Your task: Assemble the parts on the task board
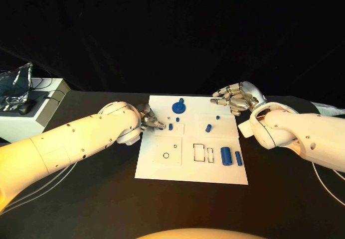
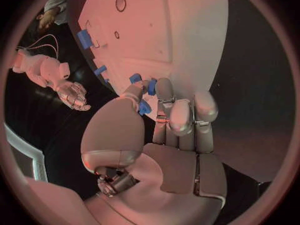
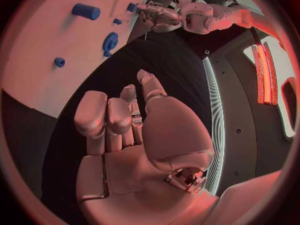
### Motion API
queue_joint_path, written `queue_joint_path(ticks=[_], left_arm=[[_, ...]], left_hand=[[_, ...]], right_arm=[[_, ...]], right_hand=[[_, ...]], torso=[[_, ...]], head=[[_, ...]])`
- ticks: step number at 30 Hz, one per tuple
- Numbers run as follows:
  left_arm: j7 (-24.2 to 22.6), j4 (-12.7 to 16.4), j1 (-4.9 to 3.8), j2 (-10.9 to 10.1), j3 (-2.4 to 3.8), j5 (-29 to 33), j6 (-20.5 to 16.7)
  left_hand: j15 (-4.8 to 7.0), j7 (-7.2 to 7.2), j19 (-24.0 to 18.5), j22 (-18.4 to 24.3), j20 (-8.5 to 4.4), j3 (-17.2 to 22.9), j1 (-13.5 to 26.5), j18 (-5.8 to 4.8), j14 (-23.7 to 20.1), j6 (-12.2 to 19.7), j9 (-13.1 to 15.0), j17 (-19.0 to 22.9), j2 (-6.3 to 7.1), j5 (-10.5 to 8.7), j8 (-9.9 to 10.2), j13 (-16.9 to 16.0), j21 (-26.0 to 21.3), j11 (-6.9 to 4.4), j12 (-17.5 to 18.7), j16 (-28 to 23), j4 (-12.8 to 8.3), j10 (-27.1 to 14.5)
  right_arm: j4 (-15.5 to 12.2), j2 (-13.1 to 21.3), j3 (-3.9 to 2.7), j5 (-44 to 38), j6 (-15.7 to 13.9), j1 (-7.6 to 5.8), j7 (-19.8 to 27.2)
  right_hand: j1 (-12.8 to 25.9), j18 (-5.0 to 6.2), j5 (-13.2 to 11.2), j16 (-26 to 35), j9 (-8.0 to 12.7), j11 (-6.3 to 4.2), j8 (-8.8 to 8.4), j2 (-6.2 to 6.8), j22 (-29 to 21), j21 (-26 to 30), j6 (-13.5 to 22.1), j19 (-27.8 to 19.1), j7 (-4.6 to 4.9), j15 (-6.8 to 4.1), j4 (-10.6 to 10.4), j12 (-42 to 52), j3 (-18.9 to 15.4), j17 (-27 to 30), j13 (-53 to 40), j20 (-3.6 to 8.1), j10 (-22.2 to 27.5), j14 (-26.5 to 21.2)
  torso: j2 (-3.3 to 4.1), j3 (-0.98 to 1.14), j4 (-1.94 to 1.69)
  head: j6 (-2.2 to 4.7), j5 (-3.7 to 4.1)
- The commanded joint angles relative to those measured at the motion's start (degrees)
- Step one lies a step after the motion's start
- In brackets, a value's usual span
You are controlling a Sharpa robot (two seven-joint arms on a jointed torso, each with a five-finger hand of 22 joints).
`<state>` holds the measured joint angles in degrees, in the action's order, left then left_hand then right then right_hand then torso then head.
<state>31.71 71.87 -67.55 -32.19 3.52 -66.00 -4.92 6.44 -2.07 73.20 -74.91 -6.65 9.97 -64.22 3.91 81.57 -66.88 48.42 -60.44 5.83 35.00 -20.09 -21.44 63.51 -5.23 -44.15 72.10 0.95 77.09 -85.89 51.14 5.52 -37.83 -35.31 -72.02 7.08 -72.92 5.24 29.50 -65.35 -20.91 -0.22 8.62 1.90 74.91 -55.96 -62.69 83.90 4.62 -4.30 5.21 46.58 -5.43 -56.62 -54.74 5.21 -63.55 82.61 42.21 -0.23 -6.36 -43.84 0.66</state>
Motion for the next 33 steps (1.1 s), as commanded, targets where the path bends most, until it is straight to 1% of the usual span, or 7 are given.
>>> queue_joint_path(ticks=[1,3,5,8,19,21,33], left_arm=[[1.2,-0.2,0.50,0.2,-0.37,0.4,2.0],[1.2,-0.3,0.50,0.2,-0.37,0.4,1.8],[1.2,-0.3,0.50,0.2,-0.37,0.4,1.6],[1.2,-0.4,0.50,0.2,-0.37,0.4,1.4],[1.2,-0.6,0.49,0.1,-0.37,0.3,1.0],[1.3,-0.6,0.49,0.1,-0.37,0.3,0.9],[1.1,-0.2,0.50,-0.5,-0.34,0.3,0.7]], left_hand=[[0.32,-0.13,0.2,-0.8,-0.05,-2.2,-1.9,-1.06,0.0,0.0,0.0,0.0,-1.62,-0.20,0.1,0.1,-0.2,0.18,-0.3,-0.2,0.9,-0.2],[0.29,-0.21,0.2,-0.7,-0.07,-4.7,-2.1,-1.05,0.0,-0.2,0.1,-0.1,-2.09,-0.17,0.0,0.1,-0.3,0.19,-0.5,-0.1,1.6,-0.1],[0.34,-0.16,0.3,-0.8,-0.06,-8.4,-3.0,-1.07,0.1,-0.2,0.0,-0.1,-3.24,-0.31,0.0,0.2,-0.3,0.19,-0.5,-0.1,2.3,-0.2],[0.34,-0.16,0.3,-0.9,-0.04,-11.3,-3.4,-1.08,0.1,-0.3,0.0,-0.2,-3.90,-0.38,-0.1,0.2,-0.3,0.21,-0.6,0.0,3.1,-0.2],[0.33,-0.16,0.4,-1.0,-0.02,-17.0,-4.5,-1.06,0.0,-0.3,0.1,-0.2,-5.37,-0.44,-0.3,0.4,-0.3,0.23,-0.8,-0.1,4.9,-0.2],[0.37,-0.18,0.4,-1.0,-0.06,-20.4,-5.5,-1.03,0.0,-0.3,0.2,-0.2,-6.61,-0.39,-0.3,0.5,-0.4,0.24,-0.8,-0.1,5.1,-0.2],[0.32,-0.17,0.4,-1.1,-0.02,-22.3,-4.7,-1.06,0.1,-0.5,0.3,-0.3,-6.26,-1.44,-0.5,0.5,-0.4,0.28,-0.9,0.0,6.0,-0.1]], right_arm=[[0.0,0.0,-0.02,-0.2,0.6,0.05,0.5],[0.0,0.0,-0.02,-0.2,0.6,0.05,0.5],[0.0,-0.1,-0.02,-0.2,0.6,0.06,0.5],[0.0,-0.1,-0.02,-0.2,0.6,0.07,0.5],[0.0,-0.1,-0.02,-0.2,0.7,0.15,0.4],[0.0,-0.1,-0.02,-0.2,0.7,0.16,0.4],[0.0,0.0,-0.02,-0.2,0.7,0.32,0.5]], right_hand=[[0.3,-0.15,0.4,0.3,0.1,-0.13,-0.26,0.12,7.3,0.4,-0.3,2.7,0.24,0.07,-0.1,-0.2,0.2,0.0,-0.1,-0.19,-0.1,0.0],[0.3,-0.15,0.4,0.3,0.1,-0.13,-0.26,0.12,7.3,0.4,-0.3,2.7,0.24,0.07,-0.1,-0.2,0.2,0.0,-0.1,-0.19,-0.1,0.0],[0.3,-0.15,0.4,0.3,0.1,-0.13,-0.26,0.12,7.3,0.4,-0.3,2.7,0.24,0.07,-0.1,-0.2,0.2,0.0,-0.1,-0.19,-0.1,0.0],[0.3,-0.15,0.4,0.3,0.1,-0.13,-0.26,0.12,7.3,0.4,-0.3,2.7,0.24,0.07,-0.1,-0.2,0.2,0.0,-0.1,-0.19,-0.1,0.0],[0.3,-0.12,0.4,0.4,0.1,-0.14,-0.24,0.09,7.3,0.6,-0.3,2.7,0.24,0.07,0.0,-0.2,0.2,0.1,-0.1,-0.19,-0.1,0.0],[0.3,-0.12,0.4,0.4,0.1,-0.14,-0.24,0.09,7.3,0.6,-0.3,2.7,0.24,0.07,0.0,-0.2,0.2,0.1,-0.1,-0.19,-0.1,0.0],[0.3,-0.12,0.4,0.4,0.1,-0.14,-0.24,0.09,7.3,0.6,-0.3,2.7,0.24,0.07,0.0,-0.2,0.2,0.1,-0.1,-0.19,-0.1,0.0]], torso=[[0.01,0.01,-0.03],[0.01,0.01,-0.03],[0.02,0.01,-0.05],[-0.01,0.02,-0.01],[0.02,0.00,0.00],[0.01,-0.02,-0.01],[0.00,-0.12,-0.03]], head=[[-0.04,0.02],[-0.04,0.03],[-0.05,0.03],[-0.04,0.00],[0.01,-0.03],[0.03,0.00],[0.01,0.07]])
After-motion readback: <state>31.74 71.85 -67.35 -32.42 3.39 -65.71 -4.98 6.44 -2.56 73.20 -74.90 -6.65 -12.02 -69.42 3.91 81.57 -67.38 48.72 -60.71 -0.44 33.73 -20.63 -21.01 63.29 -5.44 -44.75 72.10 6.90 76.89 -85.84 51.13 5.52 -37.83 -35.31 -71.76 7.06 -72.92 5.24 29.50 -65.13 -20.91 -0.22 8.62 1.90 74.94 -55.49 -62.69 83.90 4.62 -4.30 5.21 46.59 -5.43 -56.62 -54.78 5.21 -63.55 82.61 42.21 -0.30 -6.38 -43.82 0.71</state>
